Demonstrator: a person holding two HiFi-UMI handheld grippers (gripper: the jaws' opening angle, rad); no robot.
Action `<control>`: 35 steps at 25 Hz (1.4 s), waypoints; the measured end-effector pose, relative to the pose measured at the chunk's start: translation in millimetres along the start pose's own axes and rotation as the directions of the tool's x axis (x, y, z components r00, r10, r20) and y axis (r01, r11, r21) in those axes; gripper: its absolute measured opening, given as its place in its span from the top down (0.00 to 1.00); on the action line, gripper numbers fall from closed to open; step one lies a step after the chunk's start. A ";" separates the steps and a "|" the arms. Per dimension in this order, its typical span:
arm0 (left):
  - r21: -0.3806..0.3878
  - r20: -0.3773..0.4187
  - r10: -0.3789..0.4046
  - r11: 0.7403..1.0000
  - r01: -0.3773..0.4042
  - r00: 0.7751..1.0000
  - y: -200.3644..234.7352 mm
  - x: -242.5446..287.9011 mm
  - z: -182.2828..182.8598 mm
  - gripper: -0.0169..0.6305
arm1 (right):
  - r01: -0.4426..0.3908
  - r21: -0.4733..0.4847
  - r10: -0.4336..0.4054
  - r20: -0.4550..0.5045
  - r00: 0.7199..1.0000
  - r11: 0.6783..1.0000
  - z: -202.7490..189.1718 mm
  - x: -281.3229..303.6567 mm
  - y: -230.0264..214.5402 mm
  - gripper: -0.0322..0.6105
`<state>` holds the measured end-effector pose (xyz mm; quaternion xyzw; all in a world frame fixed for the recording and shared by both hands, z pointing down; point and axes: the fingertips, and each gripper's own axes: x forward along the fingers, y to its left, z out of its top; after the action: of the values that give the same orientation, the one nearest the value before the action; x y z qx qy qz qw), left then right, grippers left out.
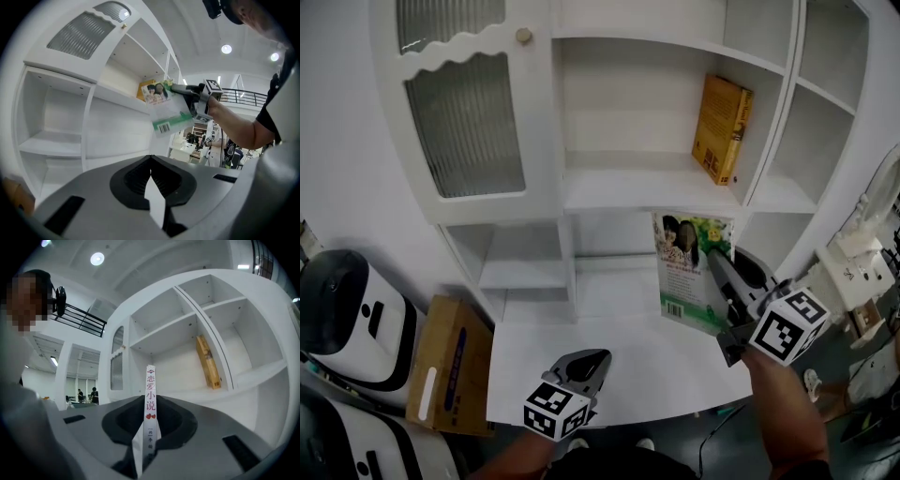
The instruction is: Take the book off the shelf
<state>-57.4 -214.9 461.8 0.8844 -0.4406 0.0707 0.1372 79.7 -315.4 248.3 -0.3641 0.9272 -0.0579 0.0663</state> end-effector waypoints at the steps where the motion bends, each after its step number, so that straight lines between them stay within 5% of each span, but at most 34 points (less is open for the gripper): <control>1: -0.001 0.003 0.003 1.000 -0.003 1.000 0.0 0.2 -1.5 0.96 | 0.001 0.020 0.000 -0.034 0.999 1.000 -22.6 -1.8 -0.1 0.83; 11: 0.001 -0.029 0.037 0.999 -0.037 0.999 10.8 1.7 -28.3 0.96 | 0.077 0.216 -0.015 -0.274 0.962 0.973 -221.5 -16.9 -12.1 0.83; 16: 0.029 -0.056 0.073 0.997 -0.071 0.996 21.9 2.9 -45.4 0.96 | 0.132 0.303 -0.002 -0.395 0.919 0.944 -298.8 -22.3 -25.0 0.83; 20: 0.020 -0.082 0.076 0.997 -0.075 0.994 24.6 2.3 -55.2 0.96 | 0.205 0.437 0.026 -0.465 0.885 0.876 -357.1 -22.2 -35.2 0.83; 30: -0.026 -0.125 0.092 0.995 -0.096 0.988 26.3 2.8 -70.2 0.96 | 0.259 0.753 0.240 -0.482 0.843 0.605 -451.4 -3.4 -35.3 0.83; 35: -0.037 -0.146 0.111 0.992 -0.117 0.983 27.2 3.0 -77.4 0.96 | 0.318 0.711 0.244 -0.566 0.787 0.627 -491.6 -7.9 -60.1 0.83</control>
<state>-77.6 -209.2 541.1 0.8470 -0.4808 0.1322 0.1843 44.4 -324.6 742.3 -0.2793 0.7687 -0.5684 -0.0903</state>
